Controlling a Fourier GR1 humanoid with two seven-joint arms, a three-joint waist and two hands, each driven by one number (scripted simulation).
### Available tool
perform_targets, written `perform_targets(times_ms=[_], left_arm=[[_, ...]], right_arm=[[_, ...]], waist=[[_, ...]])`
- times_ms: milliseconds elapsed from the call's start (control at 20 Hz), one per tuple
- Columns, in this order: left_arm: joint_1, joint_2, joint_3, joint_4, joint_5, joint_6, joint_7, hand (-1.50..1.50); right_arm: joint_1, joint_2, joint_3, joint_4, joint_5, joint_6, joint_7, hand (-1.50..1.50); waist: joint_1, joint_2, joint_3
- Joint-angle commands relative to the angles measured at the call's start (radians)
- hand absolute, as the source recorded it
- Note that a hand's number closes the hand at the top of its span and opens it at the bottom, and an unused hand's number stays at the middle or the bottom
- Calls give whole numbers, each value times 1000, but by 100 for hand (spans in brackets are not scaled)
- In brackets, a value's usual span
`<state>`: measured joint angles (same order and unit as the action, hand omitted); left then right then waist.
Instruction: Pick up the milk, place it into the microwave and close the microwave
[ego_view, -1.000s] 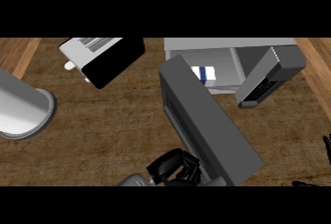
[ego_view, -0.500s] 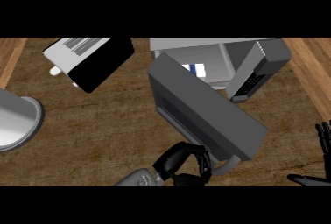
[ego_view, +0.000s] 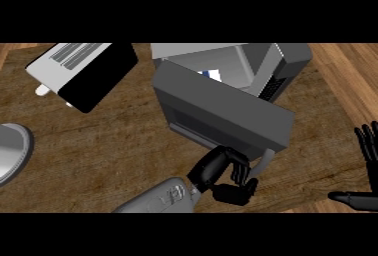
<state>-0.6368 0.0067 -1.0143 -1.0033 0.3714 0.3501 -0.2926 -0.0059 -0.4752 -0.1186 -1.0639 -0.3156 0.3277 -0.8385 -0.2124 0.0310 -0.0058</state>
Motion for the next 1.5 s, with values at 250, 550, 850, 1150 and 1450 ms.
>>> perform_targets(times_ms=[250,550,850,1150,1450], left_arm=[[-189,-7,50,43,104,80,-12,150],[-286,-6,70,96,152,104,-2,150],[-351,-6,88,156,199,130,7,150],[-427,-6,112,212,234,151,13,150],[-478,-5,121,251,267,163,14,150]], right_arm=[[-56,-31,29,-66,-22,58,23,-150],[-98,-48,34,-89,-54,86,47,-150],[-137,-66,48,-115,-92,127,84,-150],[-166,-103,56,-148,-118,163,118,-150],[-196,-106,96,-178,-157,229,156,-150]], waist=[[-69,20,3],[-114,37,7],[-145,51,9],[-186,58,9],[-200,65,12]])
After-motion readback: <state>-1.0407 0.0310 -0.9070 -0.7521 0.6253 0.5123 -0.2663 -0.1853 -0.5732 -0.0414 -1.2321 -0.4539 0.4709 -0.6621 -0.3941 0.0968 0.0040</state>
